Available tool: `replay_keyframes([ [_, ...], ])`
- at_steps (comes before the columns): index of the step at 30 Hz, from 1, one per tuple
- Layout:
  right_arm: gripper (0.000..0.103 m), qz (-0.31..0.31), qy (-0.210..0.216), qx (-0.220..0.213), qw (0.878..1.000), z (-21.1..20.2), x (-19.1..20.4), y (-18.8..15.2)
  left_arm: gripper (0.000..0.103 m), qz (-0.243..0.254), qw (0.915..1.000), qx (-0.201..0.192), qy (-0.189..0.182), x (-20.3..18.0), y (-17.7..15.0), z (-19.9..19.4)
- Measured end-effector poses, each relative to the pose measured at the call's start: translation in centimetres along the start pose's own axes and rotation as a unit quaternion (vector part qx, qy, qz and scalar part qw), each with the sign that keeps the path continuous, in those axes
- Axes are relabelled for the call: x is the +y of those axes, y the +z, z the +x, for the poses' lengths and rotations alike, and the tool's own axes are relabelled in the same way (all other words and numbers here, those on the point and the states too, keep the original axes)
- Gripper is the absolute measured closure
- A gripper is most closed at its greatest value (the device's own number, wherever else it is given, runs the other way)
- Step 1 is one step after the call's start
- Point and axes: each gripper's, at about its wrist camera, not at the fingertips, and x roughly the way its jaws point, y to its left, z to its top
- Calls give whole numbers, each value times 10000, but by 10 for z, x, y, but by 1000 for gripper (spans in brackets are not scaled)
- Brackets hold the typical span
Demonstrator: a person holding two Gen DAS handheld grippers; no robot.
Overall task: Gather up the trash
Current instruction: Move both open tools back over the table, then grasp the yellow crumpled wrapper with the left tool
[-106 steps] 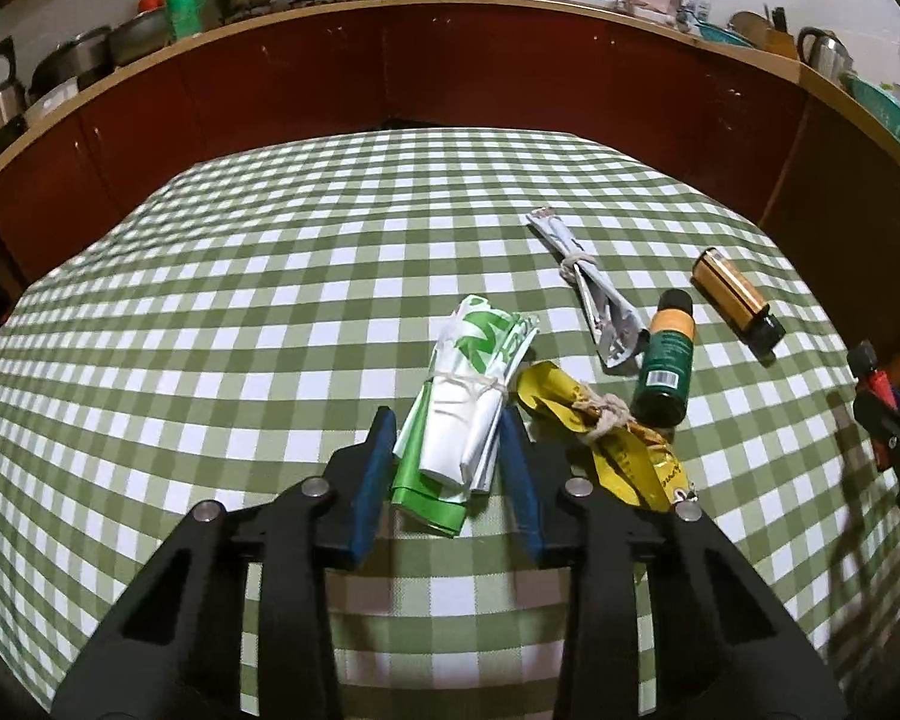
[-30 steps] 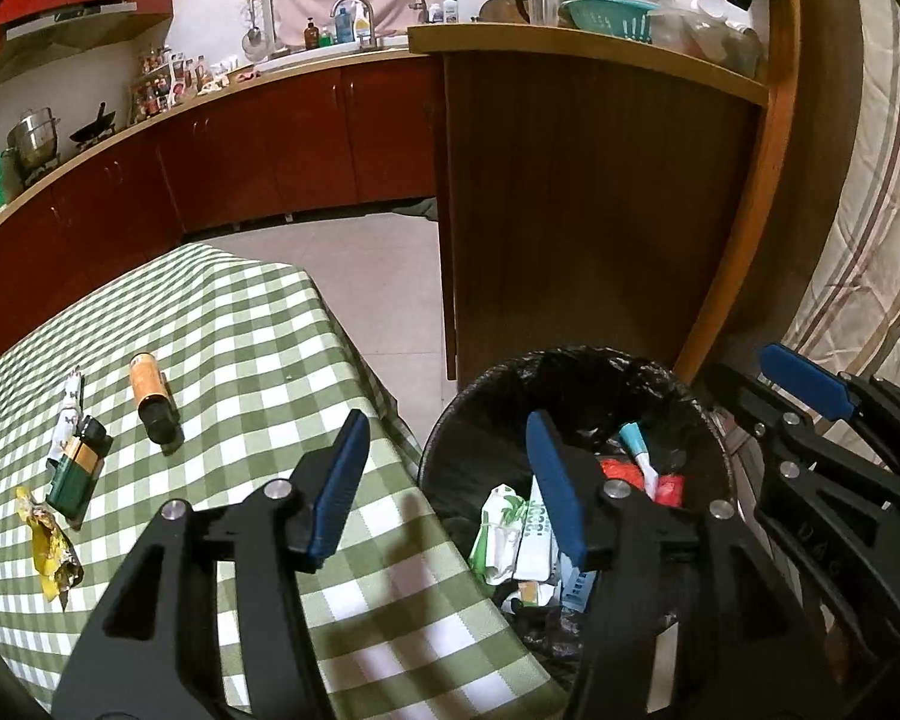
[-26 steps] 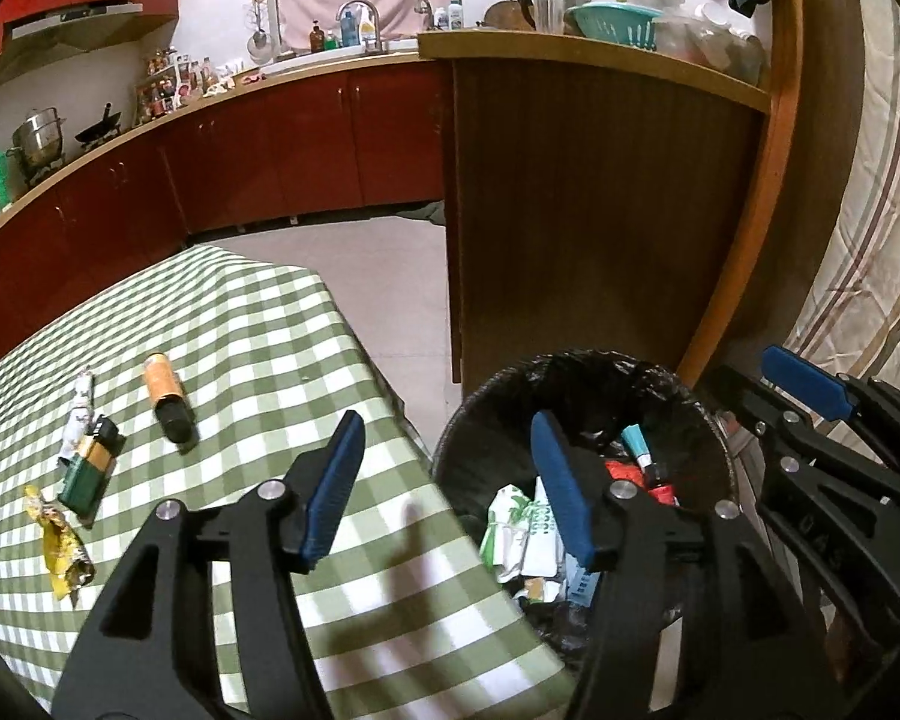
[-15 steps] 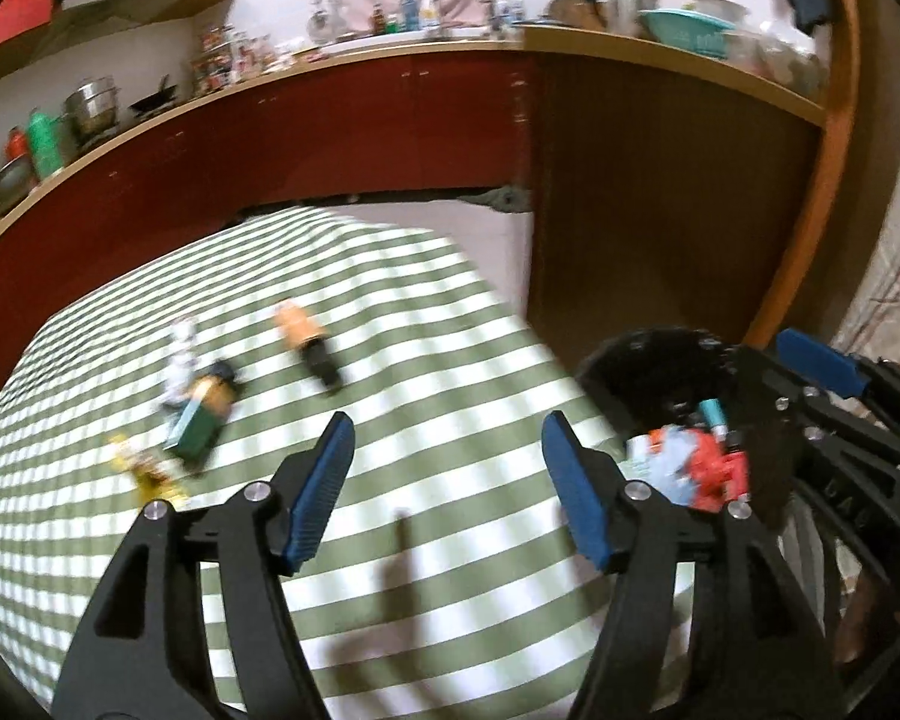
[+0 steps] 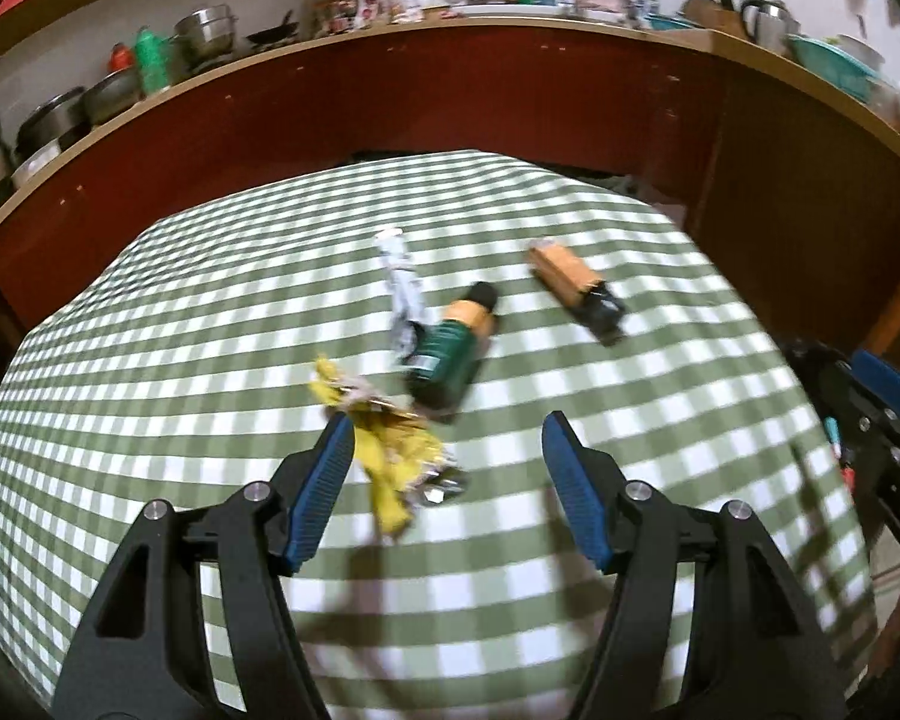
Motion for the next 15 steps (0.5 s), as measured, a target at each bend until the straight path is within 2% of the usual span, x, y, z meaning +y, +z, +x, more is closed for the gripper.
replay_keyframes([
  [2,66,-35,16,20,10000,2,5,2,34,-59,10000,27,20,7,2,4],
  [10,66,-183,116,70,9997,10,28,11,34,-198,9986,454,-164,27,0,29],
  [14,64,-275,178,62,9994,11,38,14,57,-262,9974,522,-417,39,-3,33],
  [15,64,-301,190,61,9993,11,43,15,60,-241,9974,512,-453,41,-4,33],
])
